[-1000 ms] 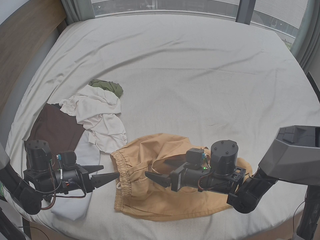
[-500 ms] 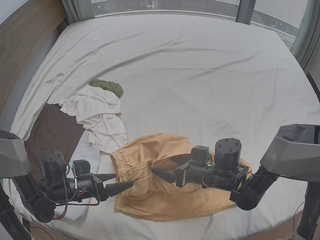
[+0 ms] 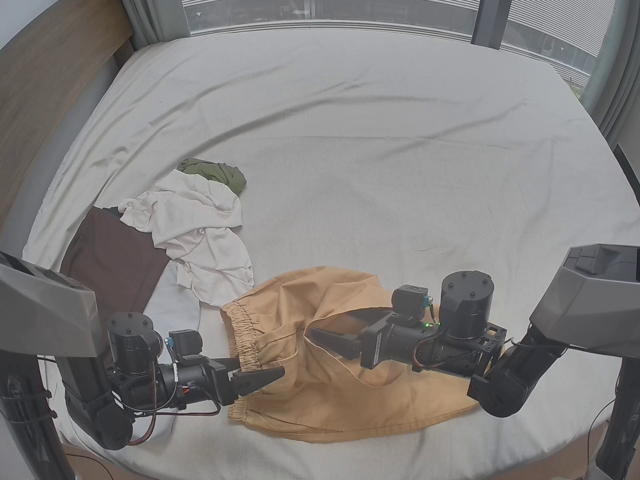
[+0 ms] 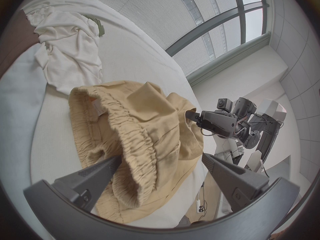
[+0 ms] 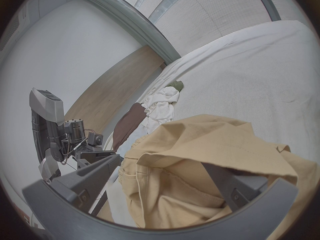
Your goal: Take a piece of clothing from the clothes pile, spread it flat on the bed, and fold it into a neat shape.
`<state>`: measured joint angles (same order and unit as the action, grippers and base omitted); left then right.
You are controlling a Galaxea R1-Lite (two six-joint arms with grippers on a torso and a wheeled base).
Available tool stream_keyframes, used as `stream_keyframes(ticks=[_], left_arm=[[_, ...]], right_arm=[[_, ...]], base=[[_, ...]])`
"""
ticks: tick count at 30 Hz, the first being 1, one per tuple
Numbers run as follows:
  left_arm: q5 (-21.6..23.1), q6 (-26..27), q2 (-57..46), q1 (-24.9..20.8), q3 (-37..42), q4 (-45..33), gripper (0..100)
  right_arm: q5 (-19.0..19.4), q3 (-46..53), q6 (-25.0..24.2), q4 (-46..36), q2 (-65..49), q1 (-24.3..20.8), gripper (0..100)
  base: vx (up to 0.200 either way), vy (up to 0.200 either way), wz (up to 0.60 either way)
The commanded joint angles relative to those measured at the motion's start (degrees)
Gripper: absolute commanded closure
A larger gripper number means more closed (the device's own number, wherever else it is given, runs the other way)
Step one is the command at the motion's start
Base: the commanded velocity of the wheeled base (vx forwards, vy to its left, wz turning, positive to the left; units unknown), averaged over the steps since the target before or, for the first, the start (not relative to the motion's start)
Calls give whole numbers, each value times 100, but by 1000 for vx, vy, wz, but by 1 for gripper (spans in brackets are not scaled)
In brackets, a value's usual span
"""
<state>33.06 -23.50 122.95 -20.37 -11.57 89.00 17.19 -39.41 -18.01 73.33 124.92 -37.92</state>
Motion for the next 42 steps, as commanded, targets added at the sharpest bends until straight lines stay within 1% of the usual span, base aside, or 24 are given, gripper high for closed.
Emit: stream_keyframes(ticks=[1, 8, 12, 13, 24, 29, 31, 37, 42], left_arm=[[-1, -14, 18, -55, -82, 3, 0], [-10, -23, 0, -55, -179, 3, 0], [-10, -128, 18, -64, -249, 3, 0], [-10, -137, 18, -55, -258, 3, 100], [-89, -102, -35, 130, -381, 12, 100], [-107, -102, -246, 200, -416, 3, 100], [-89, -67, -483, 437, -425, 3, 100], [-107, -58, -421, 552, -434, 3, 100], [-160, -5, -193, 552, -434, 3, 100]], right_arm=[[4, 4, -1, 6, -20, 4, 0], [4, 4, -1, 6, -20, 4, 0], [-14, 4, -1, 6, -20, 4, 0], [-14, 4, -1, 6, -20, 4, 0], [-5, -58, 78, -3, -20, -75, 0], [4, -172, 95, -82, 15, -136, 0], [4, -357, 95, -257, 33, -207, 0], [4, -532, 104, -530, 68, -303, 0], [4, -779, 192, -802, 208, -356, 0]], base=[[0, 0, 0], [0, 0, 0], [0, 0, 0], [0, 0, 0], [0, 0, 0], [0, 0, 0], [0, 0, 0], [0, 0, 0], [0, 0, 0]])
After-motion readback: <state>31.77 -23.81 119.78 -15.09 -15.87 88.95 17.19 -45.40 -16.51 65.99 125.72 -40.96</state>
